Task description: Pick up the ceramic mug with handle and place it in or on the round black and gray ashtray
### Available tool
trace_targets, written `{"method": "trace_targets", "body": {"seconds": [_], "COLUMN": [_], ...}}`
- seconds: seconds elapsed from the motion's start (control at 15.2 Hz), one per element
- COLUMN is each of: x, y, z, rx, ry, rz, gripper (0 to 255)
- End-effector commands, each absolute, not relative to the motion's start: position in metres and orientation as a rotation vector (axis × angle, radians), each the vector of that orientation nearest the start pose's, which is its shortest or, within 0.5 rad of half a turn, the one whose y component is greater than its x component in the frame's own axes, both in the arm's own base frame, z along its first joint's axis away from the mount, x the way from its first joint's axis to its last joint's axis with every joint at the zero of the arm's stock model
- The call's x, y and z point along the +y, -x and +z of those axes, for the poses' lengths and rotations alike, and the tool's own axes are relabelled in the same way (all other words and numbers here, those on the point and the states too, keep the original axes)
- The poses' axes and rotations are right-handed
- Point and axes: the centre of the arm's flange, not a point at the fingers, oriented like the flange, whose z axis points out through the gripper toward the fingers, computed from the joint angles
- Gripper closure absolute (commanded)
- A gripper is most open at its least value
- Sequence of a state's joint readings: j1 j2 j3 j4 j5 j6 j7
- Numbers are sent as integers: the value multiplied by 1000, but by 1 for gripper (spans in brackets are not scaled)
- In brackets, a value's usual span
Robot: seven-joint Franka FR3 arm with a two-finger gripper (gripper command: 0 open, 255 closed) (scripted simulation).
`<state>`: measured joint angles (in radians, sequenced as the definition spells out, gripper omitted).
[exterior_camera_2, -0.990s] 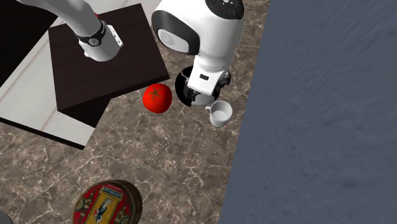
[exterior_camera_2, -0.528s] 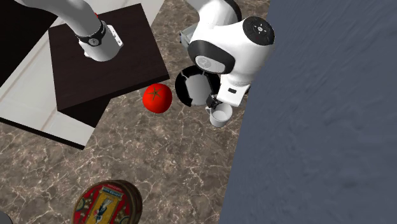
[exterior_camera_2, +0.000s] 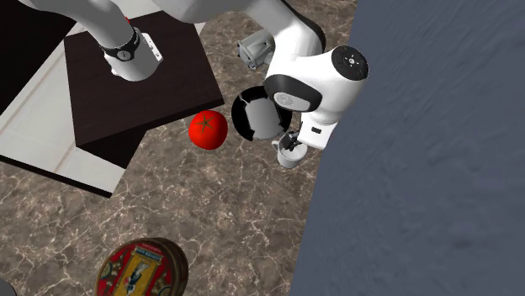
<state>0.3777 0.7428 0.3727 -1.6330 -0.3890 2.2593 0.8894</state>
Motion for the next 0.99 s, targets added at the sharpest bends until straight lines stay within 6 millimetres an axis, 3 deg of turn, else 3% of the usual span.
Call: {"method": "trace_targets", "body": {"seconds": [0.0,0.53,0.59,0.92], "x": [434,434,434,434], "y": [-525,-525,-525,-525], "z": [190,187,187,187], "rx": [-56,-56,-56,-56], "ry": [3204,3204,3204,3204], "rz": [5,6,6,6], "gripper": [0,0,255,255]}}
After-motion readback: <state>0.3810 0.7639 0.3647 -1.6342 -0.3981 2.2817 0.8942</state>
